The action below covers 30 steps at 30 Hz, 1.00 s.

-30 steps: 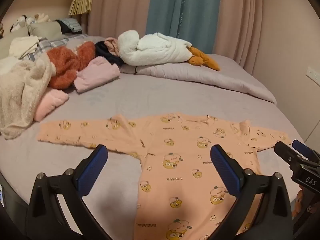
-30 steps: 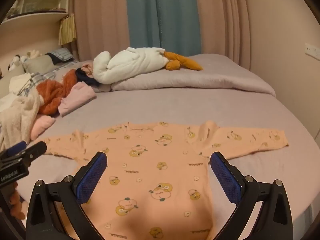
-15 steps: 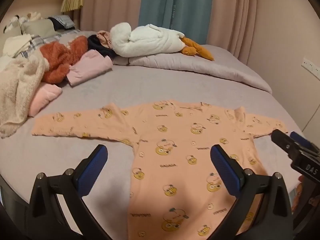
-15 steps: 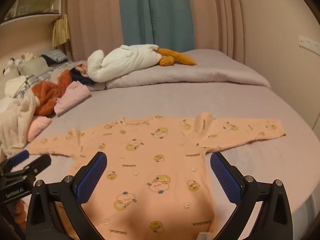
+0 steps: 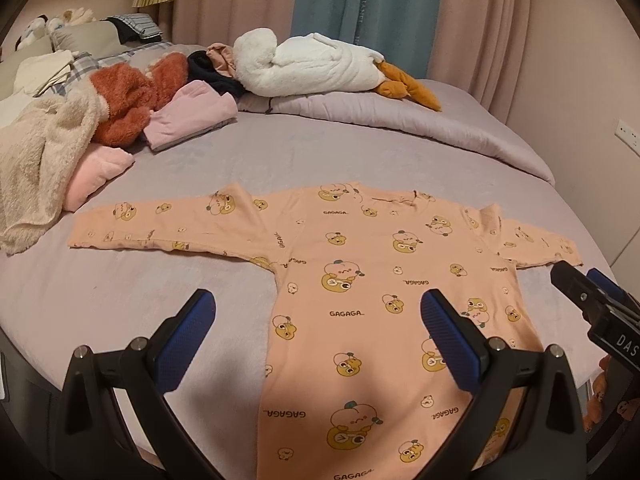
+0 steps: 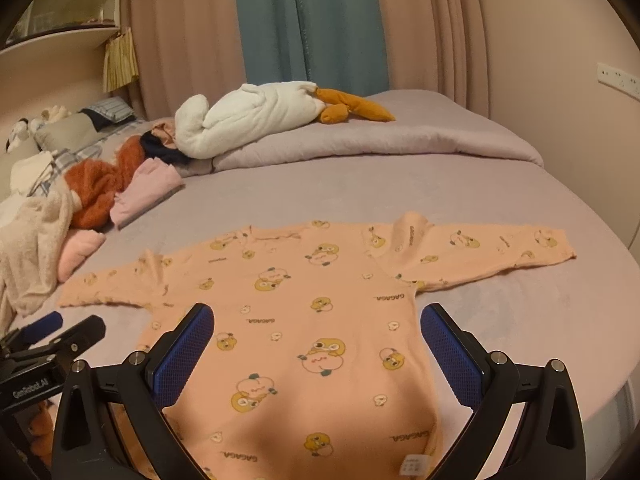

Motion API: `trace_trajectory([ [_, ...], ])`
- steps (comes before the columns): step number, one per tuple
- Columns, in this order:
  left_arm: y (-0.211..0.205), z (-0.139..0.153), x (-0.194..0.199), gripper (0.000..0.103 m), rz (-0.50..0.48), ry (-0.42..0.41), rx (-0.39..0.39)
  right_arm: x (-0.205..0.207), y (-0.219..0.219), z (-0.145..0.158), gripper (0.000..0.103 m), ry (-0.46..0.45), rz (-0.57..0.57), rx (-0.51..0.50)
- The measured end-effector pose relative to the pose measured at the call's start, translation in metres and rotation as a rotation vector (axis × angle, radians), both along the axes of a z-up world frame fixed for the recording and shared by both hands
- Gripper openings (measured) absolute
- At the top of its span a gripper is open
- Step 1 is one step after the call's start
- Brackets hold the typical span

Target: Fold small clothes

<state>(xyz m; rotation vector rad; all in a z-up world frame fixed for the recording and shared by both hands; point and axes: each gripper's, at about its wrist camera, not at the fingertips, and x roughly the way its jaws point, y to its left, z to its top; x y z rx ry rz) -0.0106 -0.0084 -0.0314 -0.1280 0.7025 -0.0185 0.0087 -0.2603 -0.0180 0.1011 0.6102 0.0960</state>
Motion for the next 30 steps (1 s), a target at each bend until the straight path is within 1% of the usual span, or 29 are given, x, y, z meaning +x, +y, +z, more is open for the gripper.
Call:
trace_trajectory([
  [7, 0.000, -0.004, 0.001, 0.103, 0.003, 0.025, -0.007, -0.002, 0.000, -0.001, 0.102, 0.002, -0.003, 0.011],
  [14, 0.003, -0.004, 0.001, 0.103, 0.006, 0.023, 0.004, 0.001, 0.000, -0.001, 0.102, 0.008, -0.005, 0.011],
  [18, 0.006, 0.001, 0.001, 0.103, -0.002, 0.014, 0.004, 0.002, 0.000, 0.001, 0.102, 0.007, -0.004, 0.009],
  [24, 0.009, 0.014, 0.000, 0.103, 0.002, -0.010, 0.003, 0.000, 0.008, 0.014, 0.102, -0.016, 0.002, -0.024],
  [30, 0.005, 0.023, 0.001, 0.103, 0.008, -0.034, 0.014, 0.004, 0.004, 0.022, 0.102, -0.033, -0.012, -0.017],
])
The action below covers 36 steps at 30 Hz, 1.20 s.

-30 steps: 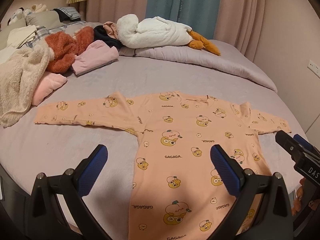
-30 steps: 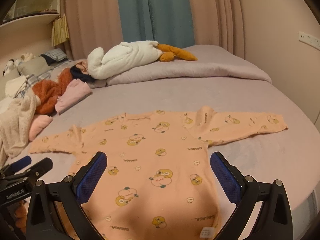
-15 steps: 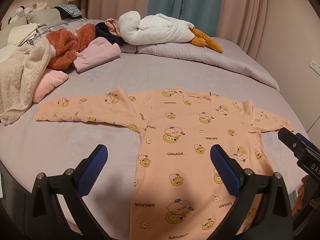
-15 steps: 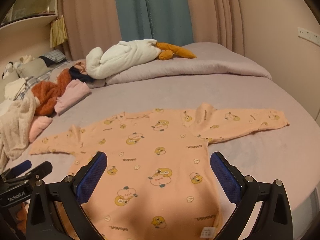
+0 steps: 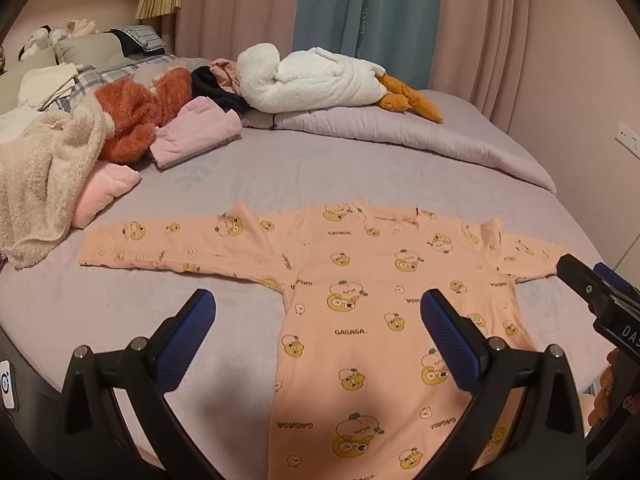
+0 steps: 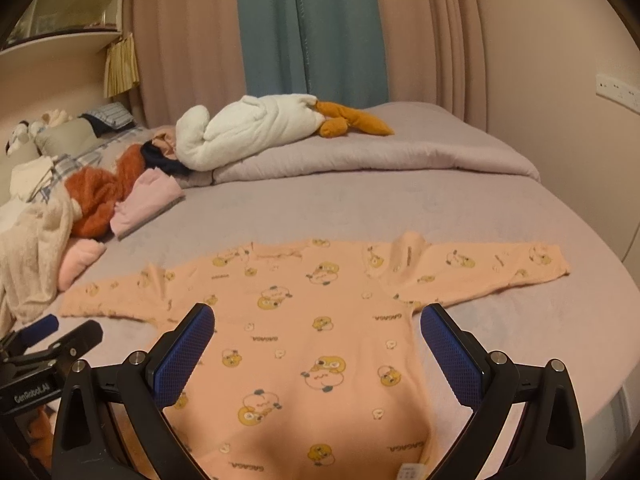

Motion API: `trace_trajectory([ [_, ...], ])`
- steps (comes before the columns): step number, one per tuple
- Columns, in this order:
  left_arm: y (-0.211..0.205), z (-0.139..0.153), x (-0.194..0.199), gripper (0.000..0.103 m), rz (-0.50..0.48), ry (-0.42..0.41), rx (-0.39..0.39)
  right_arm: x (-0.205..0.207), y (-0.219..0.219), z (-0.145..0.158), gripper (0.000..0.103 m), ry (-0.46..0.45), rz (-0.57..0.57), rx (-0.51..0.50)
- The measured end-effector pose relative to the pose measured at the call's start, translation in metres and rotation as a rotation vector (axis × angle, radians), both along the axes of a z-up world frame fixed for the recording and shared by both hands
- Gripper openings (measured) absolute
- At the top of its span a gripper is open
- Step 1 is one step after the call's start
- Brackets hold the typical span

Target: Fold small clothes

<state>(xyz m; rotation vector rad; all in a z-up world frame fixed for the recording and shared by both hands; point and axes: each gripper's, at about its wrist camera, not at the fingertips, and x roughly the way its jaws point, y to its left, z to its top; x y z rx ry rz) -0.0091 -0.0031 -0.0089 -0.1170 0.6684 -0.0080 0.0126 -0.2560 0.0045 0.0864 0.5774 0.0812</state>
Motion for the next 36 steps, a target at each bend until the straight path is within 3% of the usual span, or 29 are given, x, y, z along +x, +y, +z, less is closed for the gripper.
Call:
trace_trajectory([
  [19, -0.009, 0.004, 0.015, 0.103, -0.013, 0.026, -0.041, 0.015, -0.016, 0.004, 0.102, 0.026, -0.024, 0.011],
  [30, -0.011, 0.010, 0.038, 0.103, -0.036, 0.059, -0.056, 0.028, -0.022, 0.014, 0.102, 0.042, -0.040, -0.004],
  [36, -0.019, 0.004, 0.057, 0.102, -0.046, 0.104, -0.044, 0.049, -0.025, 0.005, 0.102, 0.076, -0.041, 0.008],
])
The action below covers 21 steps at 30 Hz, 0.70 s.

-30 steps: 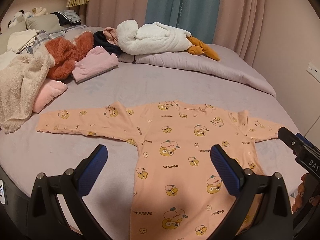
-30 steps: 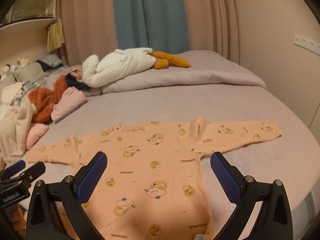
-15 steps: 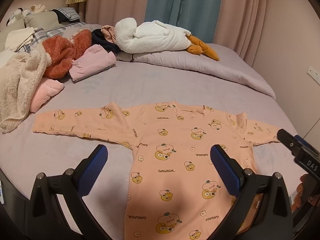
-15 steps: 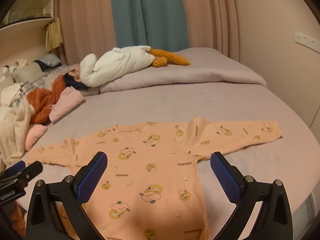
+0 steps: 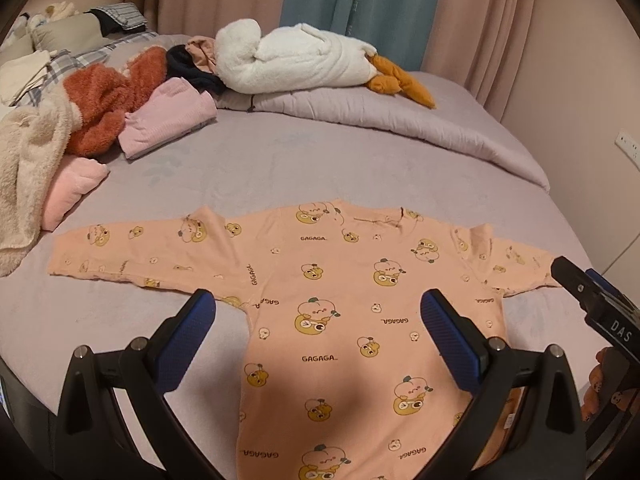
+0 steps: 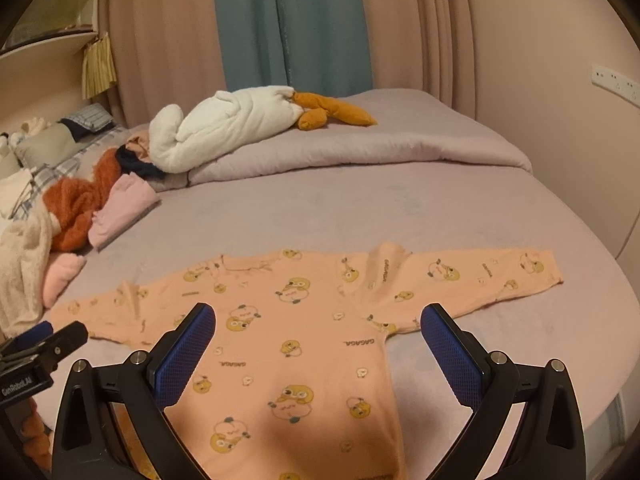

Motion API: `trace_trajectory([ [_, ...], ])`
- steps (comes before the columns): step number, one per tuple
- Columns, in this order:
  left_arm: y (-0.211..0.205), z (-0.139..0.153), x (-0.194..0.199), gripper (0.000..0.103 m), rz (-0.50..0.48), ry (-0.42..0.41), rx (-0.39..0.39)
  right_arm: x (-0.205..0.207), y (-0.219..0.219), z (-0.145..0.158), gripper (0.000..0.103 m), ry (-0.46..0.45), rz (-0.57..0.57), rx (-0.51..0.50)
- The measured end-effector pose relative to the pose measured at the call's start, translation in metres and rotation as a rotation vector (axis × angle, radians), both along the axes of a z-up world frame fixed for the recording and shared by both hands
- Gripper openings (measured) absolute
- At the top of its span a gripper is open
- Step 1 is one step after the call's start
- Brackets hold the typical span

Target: Fold small clothes

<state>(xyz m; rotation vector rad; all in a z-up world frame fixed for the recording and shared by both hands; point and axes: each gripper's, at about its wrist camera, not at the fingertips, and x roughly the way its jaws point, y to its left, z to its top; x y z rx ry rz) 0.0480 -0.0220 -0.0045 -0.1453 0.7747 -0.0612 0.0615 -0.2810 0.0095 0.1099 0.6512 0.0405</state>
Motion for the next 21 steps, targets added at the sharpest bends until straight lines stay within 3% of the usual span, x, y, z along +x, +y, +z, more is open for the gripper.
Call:
trace_trajectory([
  [21, -0.026, -0.016, 0.041, 0.102, -0.058, 0.067, 0.035, 0.036, -0.030, -0.018, 0.102, 0.071, -0.039, 0.062],
])
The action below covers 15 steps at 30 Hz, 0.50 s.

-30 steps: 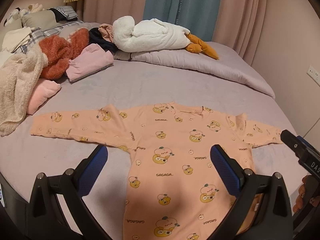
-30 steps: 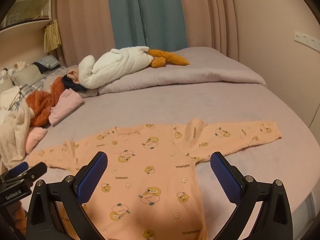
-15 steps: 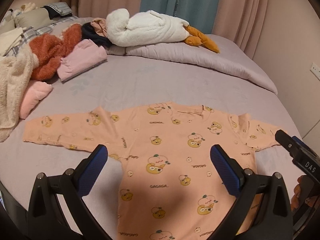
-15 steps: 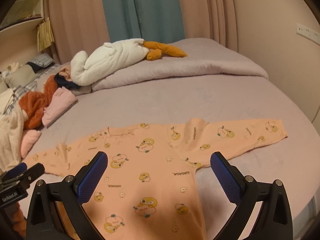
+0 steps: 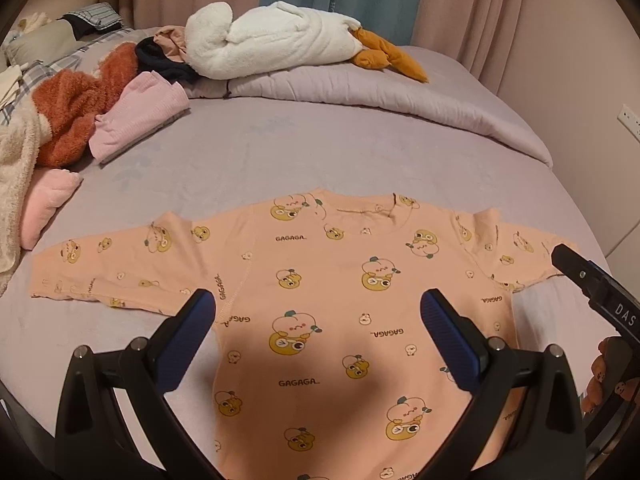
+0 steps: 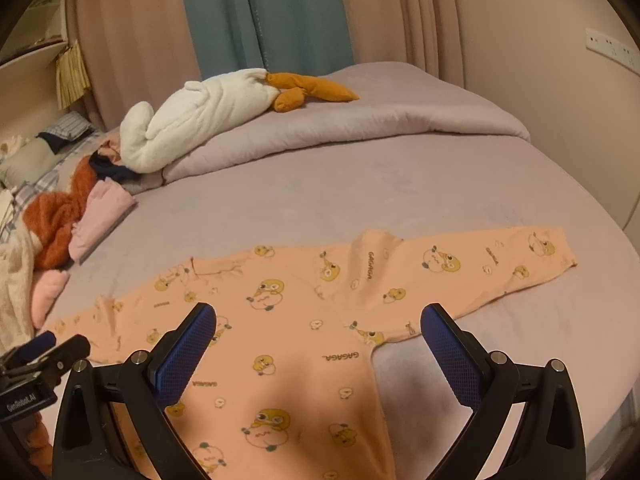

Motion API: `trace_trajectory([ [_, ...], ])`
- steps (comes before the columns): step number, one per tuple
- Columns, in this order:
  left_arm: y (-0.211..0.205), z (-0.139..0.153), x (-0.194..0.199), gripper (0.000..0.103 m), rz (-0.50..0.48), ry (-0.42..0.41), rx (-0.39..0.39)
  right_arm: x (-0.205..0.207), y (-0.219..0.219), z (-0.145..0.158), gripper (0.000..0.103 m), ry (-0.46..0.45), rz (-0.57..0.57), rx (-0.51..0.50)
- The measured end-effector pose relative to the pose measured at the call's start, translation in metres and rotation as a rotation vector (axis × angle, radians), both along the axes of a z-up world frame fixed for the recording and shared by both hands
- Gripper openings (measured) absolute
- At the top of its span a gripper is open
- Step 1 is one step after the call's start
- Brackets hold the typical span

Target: Fold small clothes

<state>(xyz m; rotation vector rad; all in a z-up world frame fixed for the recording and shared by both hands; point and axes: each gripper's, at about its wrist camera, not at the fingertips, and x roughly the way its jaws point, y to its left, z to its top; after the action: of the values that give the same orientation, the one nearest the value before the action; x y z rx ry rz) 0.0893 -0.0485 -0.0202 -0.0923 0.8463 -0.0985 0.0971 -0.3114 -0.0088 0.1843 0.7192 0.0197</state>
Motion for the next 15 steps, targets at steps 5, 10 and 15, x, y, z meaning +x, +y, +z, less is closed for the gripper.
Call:
trace_trajectory([
  [5, -0.004, -0.006, 0.003, 0.102, -0.006, 0.021, -0.009, 0.002, -0.010, -0.005, 0.102, 0.009, -0.022, 0.016],
  [10, -0.009, -0.014, 0.006, 0.102, -0.021, 0.039, -0.021, 0.008, -0.042, -0.012, 0.101, 0.024, -0.088, 0.057],
  [15, -0.015, -0.024, 0.014, 0.101, -0.033, 0.071, -0.041, 0.014, -0.099, -0.027, 0.092, 0.049, -0.197, 0.137],
])
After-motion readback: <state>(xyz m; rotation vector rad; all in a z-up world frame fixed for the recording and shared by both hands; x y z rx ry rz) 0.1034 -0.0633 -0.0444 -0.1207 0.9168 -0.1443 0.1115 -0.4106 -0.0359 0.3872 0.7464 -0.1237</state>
